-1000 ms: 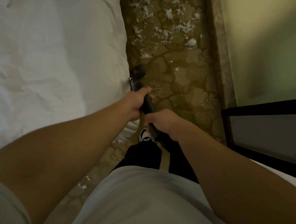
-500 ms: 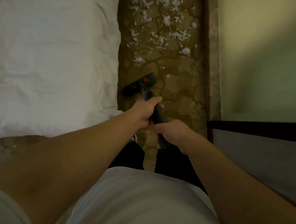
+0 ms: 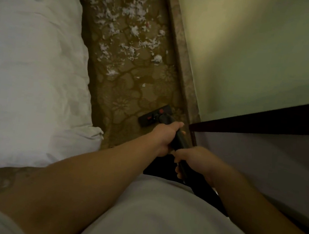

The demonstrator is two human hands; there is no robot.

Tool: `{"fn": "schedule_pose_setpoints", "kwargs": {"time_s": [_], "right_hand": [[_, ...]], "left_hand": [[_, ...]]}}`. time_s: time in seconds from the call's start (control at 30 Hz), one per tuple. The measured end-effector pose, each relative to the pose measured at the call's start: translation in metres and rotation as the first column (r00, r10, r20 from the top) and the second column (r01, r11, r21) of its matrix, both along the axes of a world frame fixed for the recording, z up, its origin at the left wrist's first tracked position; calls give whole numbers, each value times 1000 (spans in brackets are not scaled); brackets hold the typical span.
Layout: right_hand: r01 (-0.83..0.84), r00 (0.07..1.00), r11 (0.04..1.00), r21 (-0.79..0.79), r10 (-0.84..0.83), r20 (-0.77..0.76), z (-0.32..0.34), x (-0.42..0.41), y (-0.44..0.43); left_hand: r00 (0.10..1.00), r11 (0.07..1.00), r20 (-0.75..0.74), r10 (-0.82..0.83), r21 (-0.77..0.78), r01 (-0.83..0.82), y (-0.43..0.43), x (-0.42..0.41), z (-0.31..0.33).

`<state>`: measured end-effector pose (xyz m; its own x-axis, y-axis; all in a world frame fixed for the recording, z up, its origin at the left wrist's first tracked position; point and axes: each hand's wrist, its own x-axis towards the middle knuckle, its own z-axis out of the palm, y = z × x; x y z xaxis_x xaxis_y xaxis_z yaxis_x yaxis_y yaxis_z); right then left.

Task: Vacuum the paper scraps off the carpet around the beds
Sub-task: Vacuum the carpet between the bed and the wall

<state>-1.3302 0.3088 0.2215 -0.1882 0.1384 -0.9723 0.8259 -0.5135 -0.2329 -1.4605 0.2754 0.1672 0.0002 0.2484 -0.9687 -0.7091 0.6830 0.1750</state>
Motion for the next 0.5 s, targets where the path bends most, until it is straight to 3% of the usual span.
{"fn": "schedule_pose_setpoints", "kwargs": {"time_s": [0.23,0.5], "right_hand": [[12,999,1000,7,-12,-44,-1,-25,6],[-28,997,998,55,31,-69,-5,-140,26]], "left_hand": [[997,1000,-71,-1,18,2,6,-28,4],[983,998,-176,50,37,-45,30,-135,-7]]}}
